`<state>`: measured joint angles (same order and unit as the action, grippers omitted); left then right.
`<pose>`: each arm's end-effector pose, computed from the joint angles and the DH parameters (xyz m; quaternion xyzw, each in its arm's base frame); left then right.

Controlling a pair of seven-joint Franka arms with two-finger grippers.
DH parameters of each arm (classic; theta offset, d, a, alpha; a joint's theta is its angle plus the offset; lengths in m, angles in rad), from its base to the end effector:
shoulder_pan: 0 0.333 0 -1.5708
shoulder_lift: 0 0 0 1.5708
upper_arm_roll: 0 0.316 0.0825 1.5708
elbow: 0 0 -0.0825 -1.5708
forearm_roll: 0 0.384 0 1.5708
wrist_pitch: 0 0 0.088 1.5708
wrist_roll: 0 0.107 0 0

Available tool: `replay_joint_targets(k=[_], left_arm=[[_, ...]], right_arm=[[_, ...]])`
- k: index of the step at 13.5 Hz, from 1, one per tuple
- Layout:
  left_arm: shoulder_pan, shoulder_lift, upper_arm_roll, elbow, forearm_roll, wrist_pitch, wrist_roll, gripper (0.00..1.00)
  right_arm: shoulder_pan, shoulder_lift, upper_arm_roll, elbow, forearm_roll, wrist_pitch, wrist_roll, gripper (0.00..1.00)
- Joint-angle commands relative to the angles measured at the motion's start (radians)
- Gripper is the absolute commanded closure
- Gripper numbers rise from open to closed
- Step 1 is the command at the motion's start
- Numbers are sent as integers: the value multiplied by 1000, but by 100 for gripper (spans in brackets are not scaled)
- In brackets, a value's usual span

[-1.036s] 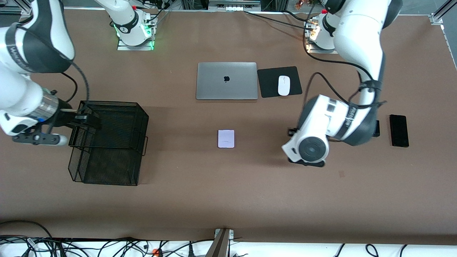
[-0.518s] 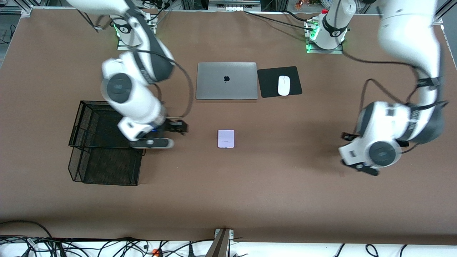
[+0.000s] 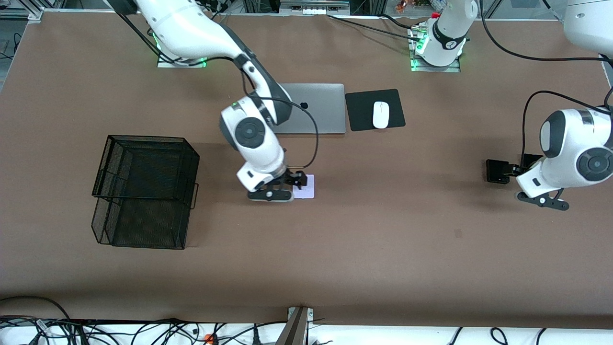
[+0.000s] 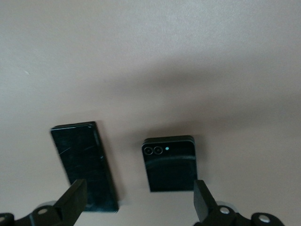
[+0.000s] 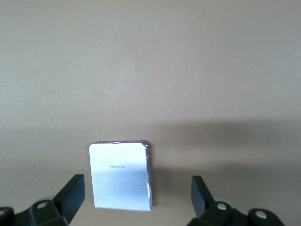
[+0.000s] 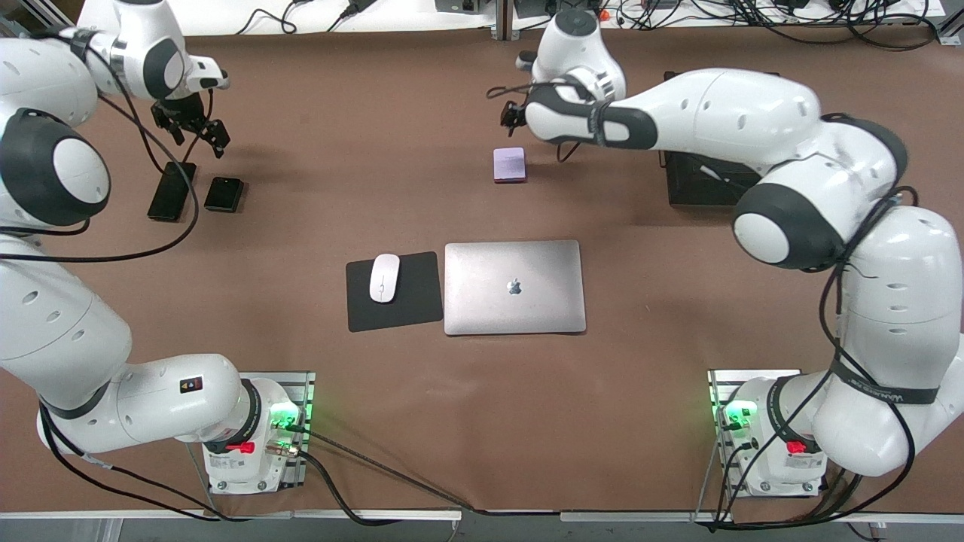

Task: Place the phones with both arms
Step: 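Grasp the white phone with the right gripper while the left gripper grasps the flip phone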

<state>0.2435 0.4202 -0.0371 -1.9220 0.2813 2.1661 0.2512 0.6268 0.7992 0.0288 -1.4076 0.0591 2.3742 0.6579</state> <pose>0.5907 0.1357 0.2596 -0.9850 0.1097 0.1071 0.0789 0.5942 0.4520 0.2418 -0.9956 0.0258 -0.0466 0.0765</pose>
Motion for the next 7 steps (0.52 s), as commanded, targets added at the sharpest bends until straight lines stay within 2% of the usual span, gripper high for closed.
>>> replay_joint_targets(k=[1, 4, 7], left_arm=[[45, -86, -20, -162, -54, 128, -30, 0], [74, -97, -21, -273, -65, 271, -30, 0], [96, -84, -23, -319, -65, 348, -30, 0]], right_arm=[[23, 54, -9, 39, -1, 72, 11, 0], [43, 98, -13, 39, -30, 175, 2, 0], [45, 124, -13, 39, -79, 206, 2, 0]])
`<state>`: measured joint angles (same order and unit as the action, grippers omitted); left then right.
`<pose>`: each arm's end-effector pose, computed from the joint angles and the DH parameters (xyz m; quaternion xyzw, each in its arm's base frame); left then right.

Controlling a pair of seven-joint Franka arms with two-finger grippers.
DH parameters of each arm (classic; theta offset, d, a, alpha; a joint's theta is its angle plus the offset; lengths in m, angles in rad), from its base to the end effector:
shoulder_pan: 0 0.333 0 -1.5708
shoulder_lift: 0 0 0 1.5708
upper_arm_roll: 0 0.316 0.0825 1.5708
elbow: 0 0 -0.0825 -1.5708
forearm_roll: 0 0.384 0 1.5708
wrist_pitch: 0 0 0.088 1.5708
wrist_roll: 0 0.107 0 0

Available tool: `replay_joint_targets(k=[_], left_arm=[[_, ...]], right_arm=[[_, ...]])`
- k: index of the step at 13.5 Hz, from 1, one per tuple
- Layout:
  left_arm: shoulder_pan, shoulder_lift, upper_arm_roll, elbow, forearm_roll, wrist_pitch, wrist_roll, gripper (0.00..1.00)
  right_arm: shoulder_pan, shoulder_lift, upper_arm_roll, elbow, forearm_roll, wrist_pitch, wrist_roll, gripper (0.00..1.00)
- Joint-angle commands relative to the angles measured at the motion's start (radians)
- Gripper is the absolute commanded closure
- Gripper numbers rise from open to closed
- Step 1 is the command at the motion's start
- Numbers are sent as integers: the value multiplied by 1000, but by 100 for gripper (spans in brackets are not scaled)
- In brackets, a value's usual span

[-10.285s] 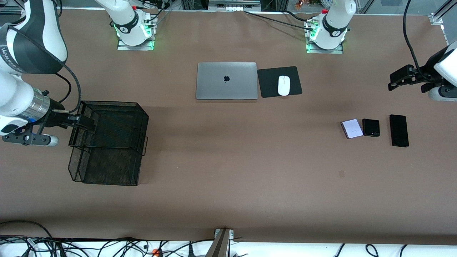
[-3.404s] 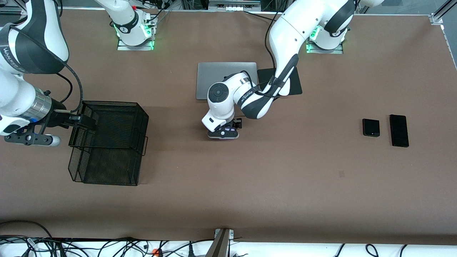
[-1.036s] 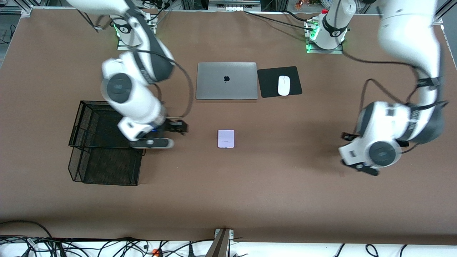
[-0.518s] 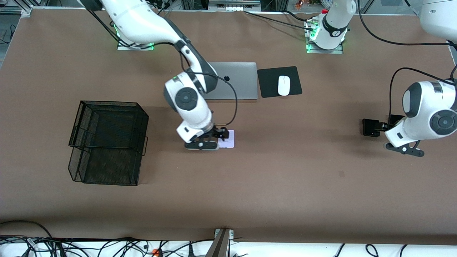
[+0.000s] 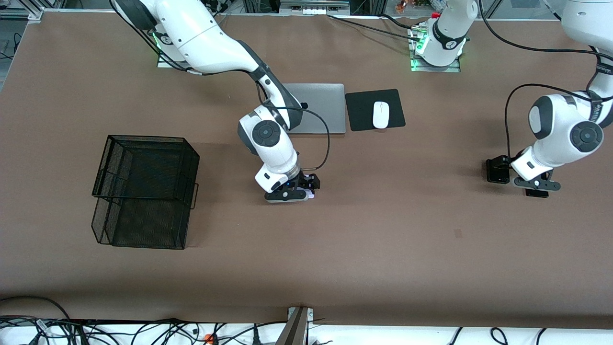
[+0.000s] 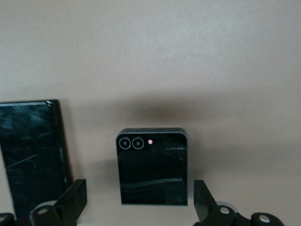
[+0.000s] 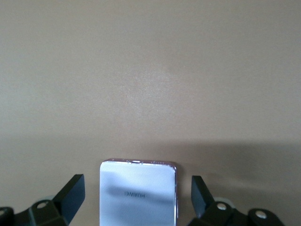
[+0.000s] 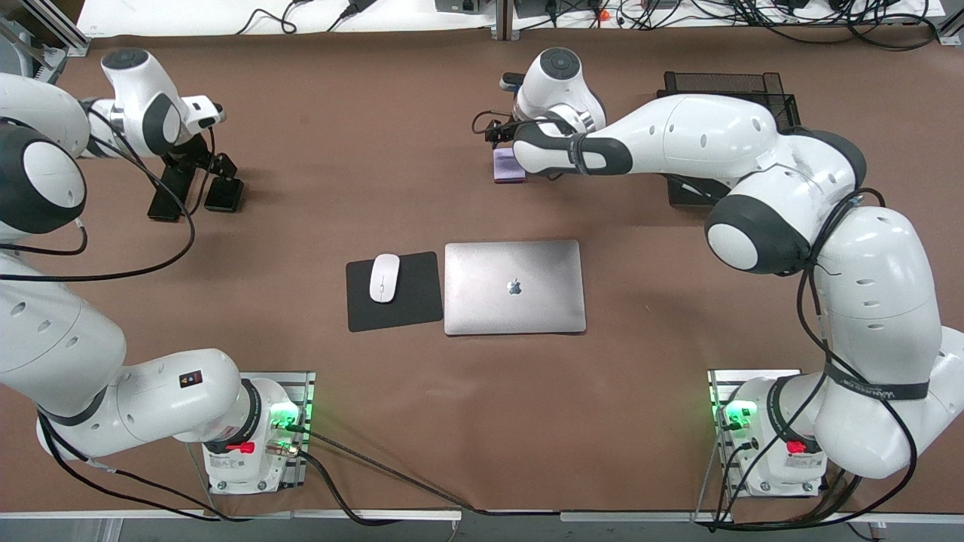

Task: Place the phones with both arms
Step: 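Grasp the white phone with the right gripper while the left gripper grasps the flip phone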

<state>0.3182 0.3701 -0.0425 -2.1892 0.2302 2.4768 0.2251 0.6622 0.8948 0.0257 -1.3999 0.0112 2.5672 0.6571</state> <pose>0.5297 0.1487 0.2087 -0.9952 0.0670 0.0536 0.0476 0.5855 0.4751 0.1946 -0.9906 -0.0049 -0.0983 0.0948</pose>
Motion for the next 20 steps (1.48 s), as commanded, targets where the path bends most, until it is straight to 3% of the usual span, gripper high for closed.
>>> replay_joint_targets(k=[1, 12, 20], left_arm=[[21, -24, -19, -52, -12, 39, 2, 0], [33, 42, -19, -58, -11, 132, 56, 0], [39, 93, -19, -53, -12, 206, 62, 0]], right_arm=[[10, 32, -10, 32, -40, 13, 1, 0], [42, 32, -10, 30, -65, 13, -2, 0], [45, 55, -12, 30, -145, 13, -1, 0]])
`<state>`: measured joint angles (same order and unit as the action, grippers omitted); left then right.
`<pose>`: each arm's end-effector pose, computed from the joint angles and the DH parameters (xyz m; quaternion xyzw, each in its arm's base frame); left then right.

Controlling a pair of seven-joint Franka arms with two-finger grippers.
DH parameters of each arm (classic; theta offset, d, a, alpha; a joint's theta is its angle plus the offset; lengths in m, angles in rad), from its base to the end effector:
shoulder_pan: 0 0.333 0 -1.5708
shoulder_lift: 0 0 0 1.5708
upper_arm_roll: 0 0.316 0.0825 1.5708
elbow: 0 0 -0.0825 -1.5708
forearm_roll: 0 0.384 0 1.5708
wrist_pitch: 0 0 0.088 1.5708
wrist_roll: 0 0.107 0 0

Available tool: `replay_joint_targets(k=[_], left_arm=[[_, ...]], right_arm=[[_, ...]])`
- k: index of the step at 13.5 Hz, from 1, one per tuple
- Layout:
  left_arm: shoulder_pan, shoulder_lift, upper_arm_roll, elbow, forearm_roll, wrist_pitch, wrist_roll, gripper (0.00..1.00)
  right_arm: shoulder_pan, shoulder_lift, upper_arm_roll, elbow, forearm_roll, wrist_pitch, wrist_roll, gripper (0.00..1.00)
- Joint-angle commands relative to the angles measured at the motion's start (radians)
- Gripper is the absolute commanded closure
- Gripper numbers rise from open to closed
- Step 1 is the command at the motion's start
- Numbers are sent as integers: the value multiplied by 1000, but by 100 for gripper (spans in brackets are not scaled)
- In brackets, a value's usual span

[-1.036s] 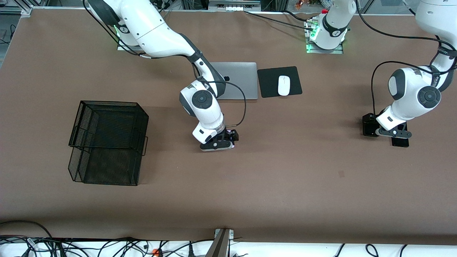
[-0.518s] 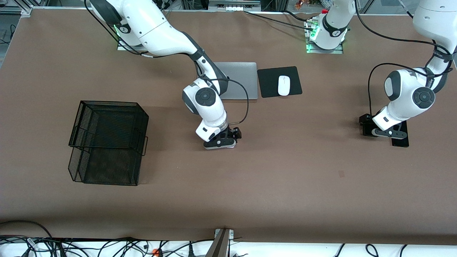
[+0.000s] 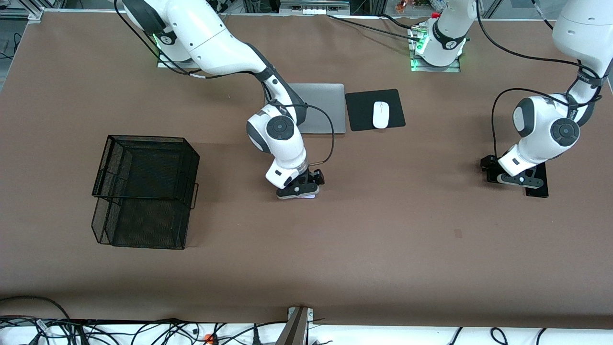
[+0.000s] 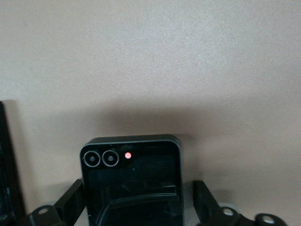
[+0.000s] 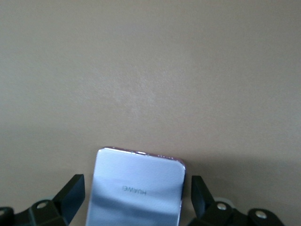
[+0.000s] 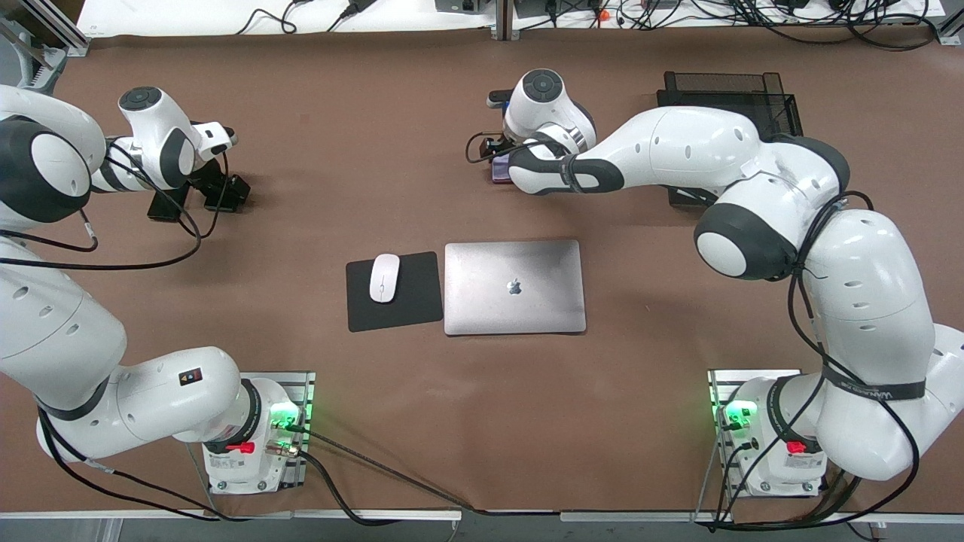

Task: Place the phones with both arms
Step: 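Grasp the white phone with the right gripper while the left gripper grasps the flip phone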

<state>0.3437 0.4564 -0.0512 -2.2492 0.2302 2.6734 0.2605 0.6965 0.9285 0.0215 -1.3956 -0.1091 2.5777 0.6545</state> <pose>0.5138 0.1463 0.1574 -0.9955 0.0850 0.0247 0.0335 0.5668 0.4927 0.1723 -0.9893 -0.0681 -0.1149 0.0595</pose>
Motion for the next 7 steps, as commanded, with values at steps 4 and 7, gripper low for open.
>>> replay_joint_targets(k=[4, 7], left_arm=[[15, 18, -10, 10, -15, 17, 20, 42], [23, 18, -12, 10, -15, 17, 14, 84]], right_arm=[[18, 19, -9, 24, -63, 2, 1, 39], [20, 6, -24, 26, -67, -10, -4, 100]])
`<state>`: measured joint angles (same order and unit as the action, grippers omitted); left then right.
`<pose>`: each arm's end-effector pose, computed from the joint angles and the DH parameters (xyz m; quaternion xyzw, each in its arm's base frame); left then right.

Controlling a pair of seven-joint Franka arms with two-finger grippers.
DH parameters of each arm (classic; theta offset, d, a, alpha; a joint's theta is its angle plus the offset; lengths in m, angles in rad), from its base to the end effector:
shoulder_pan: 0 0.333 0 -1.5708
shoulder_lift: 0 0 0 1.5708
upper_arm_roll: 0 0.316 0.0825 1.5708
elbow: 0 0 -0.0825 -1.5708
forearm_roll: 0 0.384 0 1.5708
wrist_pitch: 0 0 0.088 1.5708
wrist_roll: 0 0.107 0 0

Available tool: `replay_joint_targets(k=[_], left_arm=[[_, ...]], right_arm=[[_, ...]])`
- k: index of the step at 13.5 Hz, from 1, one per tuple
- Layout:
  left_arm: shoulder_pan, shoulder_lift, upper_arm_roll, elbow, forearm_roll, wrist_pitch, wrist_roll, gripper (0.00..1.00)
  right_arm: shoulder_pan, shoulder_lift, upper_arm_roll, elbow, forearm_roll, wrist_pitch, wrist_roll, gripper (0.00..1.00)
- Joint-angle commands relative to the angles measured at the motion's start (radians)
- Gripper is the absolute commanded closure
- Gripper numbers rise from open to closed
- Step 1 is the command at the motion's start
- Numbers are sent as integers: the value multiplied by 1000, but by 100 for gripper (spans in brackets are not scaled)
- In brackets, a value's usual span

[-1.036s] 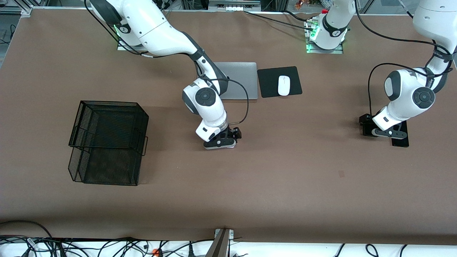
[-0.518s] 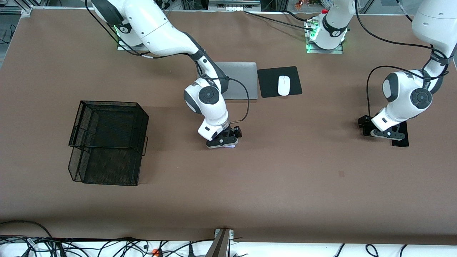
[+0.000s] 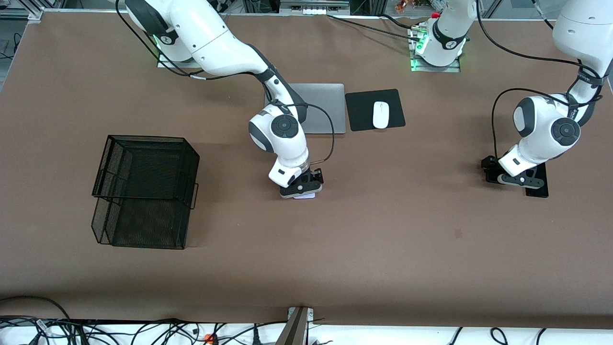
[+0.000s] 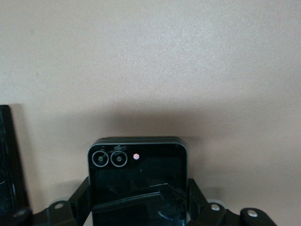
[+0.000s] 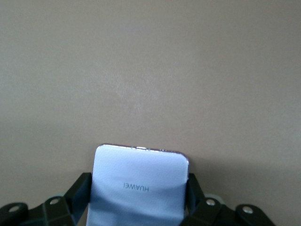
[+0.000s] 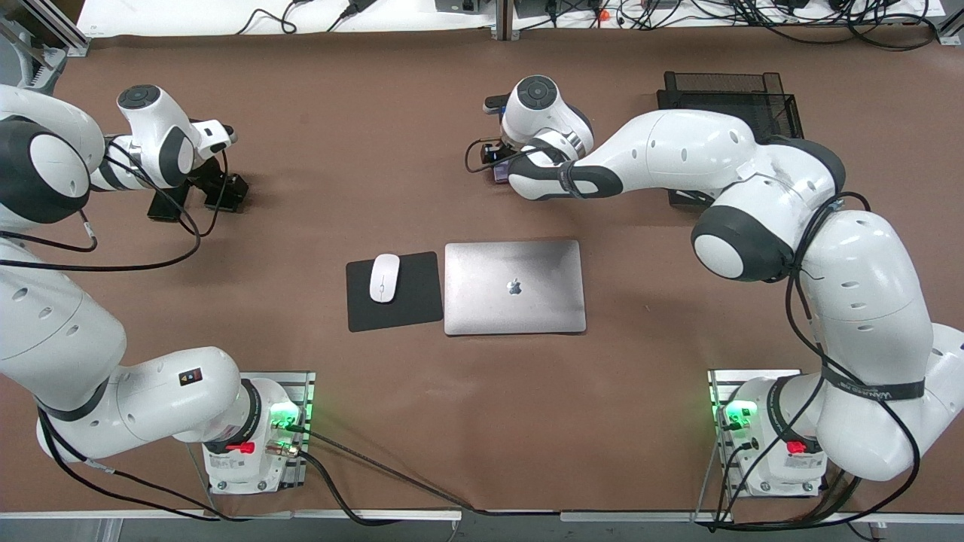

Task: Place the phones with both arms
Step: 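Grasp the white phone with the right gripper while the left gripper grasps the flip phone, then carry the white phone into the basket while the left gripper moves the flip phone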

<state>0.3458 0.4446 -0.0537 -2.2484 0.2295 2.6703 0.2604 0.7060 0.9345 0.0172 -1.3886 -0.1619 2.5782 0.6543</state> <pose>0.5158 0.1469 0.1638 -0.9956 0.0843 0.0203 0.0352 0.5639 0.4975 0.1709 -0.9866 -0.0920 -0.1268 0.0459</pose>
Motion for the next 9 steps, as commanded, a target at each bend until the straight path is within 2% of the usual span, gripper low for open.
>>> replay_joint_targets(k=[1, 2, 4, 6, 9], left_arm=[[19, 29, -9, 21, -16, 14, 8, 94], [16, 28, -9, 30, -16, 1, -1, 100], [9, 16, -12, 61, -16, -68, -7, 100], [9, 0, -46, 146, -18, -238, -7, 100], [5, 2, -118, 300, -25, -458, -90, 100]], right_arm=[[9, -28, -28, 19, -14, -42, -7, 100], [7, -78, -43, 19, -13, -111, -7, 100], [-40, -214, -75, 20, 4, -302, -19, 100], [-127, -330, -75, 13, 30, -448, -103, 100], [-209, -440, -163, -10, 36, -683, -350, 100]])
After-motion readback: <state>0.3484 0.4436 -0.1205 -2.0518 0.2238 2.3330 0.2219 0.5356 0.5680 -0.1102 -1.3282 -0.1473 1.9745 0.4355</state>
